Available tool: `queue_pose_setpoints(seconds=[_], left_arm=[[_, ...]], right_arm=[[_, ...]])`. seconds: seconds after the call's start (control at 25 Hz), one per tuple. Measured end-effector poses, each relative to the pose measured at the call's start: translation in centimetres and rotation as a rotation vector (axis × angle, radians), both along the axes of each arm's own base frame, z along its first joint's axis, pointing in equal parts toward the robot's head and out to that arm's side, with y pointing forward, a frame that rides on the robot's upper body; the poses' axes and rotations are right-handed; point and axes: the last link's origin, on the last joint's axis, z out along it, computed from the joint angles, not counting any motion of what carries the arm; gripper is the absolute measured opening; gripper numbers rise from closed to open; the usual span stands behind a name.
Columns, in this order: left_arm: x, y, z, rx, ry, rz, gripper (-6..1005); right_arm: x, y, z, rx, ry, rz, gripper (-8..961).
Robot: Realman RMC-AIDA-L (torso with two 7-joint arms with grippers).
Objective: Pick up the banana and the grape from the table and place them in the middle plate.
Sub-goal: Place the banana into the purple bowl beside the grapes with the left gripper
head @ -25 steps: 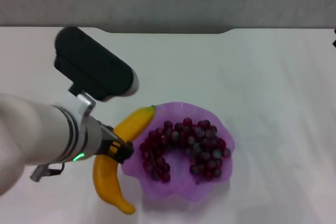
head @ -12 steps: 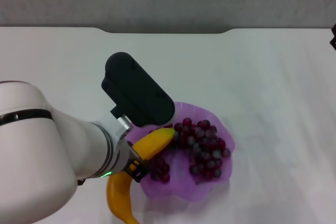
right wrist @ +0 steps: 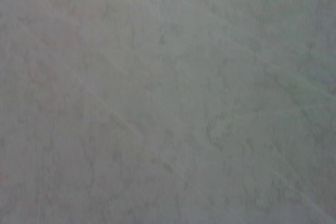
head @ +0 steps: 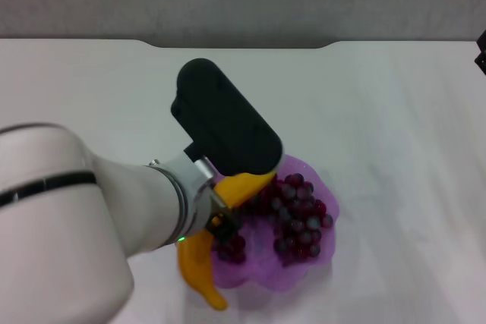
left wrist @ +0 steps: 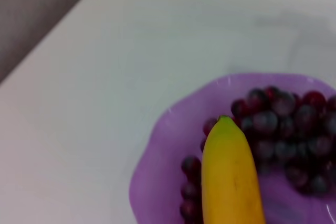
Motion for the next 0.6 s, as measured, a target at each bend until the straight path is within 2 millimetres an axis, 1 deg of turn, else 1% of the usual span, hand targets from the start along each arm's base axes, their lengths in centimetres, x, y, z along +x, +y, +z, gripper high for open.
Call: queue_pose_setpoints(seconds=[0.04, 0.16, 0.6], left_arm=[[0.5, -0.3, -0.4, 0.017, 0.003, -0.057, 497], [0.8, -0.5, -0.9, 0.032, 0.013, -0.095, 497], [0.8, 0.5, -1.1, 0.057, -0.074, -0.048, 496]], right_arm=[[0.0, 0.0, 0.0, -0.001, 0.005, 0.001, 904], [0.0, 0.0, 0.0, -0.003, 0.008, 0.0, 904], [0.0, 0.0, -0.2, -0.015, 0.003, 0.004, 904]])
